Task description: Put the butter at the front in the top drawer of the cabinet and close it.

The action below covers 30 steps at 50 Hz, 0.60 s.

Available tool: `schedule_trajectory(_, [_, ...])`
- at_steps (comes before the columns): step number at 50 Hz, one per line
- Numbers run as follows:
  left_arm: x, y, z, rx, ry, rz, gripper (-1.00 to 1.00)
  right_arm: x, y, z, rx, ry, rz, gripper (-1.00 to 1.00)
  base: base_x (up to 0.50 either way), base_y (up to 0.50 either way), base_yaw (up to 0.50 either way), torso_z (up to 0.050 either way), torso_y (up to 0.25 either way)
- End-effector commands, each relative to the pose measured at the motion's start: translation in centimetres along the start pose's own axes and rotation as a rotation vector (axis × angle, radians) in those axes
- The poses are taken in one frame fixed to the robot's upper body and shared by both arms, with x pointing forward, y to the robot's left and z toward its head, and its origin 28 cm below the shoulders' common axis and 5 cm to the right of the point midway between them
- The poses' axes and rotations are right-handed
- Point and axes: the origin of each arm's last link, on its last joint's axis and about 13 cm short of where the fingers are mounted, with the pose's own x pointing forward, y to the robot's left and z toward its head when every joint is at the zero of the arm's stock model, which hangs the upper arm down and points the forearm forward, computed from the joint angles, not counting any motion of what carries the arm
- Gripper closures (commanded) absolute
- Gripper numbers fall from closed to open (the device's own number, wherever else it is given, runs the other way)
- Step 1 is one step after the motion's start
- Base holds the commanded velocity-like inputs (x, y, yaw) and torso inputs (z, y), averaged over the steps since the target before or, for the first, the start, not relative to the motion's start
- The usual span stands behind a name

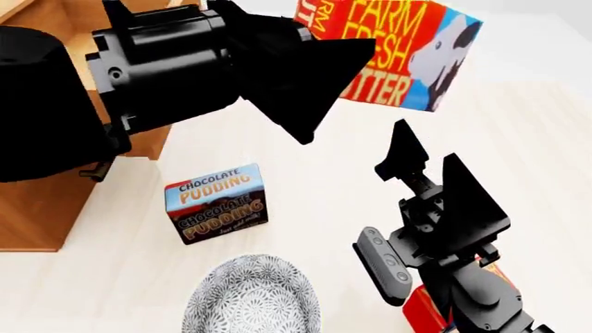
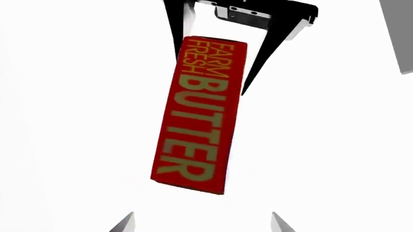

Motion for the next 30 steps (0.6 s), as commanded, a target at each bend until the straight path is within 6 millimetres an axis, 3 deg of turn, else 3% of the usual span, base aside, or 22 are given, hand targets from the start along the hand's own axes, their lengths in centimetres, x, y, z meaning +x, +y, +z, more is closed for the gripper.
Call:
schedule_trajectory(1, [-2.7, -1.2, 3.2, 0.032, -0.222, 0.014, 1.0, -1.8, -0.3, 0.8, 0.027, -0.004, 0.062, -1.0, 0.0, 0.0, 0.0, 0.0, -0.01])
schedule_trajectory(18, [-5.2, -0.4, 3.4, 0.04, -0.387, 0.146, 1.0, -1.5, -0.3, 0.8, 0.021, 0.015, 0.08, -1.0, 0.0, 0.0, 0.0, -0.002, -0.002])
schedule_trajectory(30, [-6.1, -1.0, 1.9, 0.189, -0.446, 0.328, 1.0, -0.4, -1.1, 0.2, 0.033, 0.261, 0.212, -1.0, 0.0, 0.0, 0.0, 0.0, -0.001])
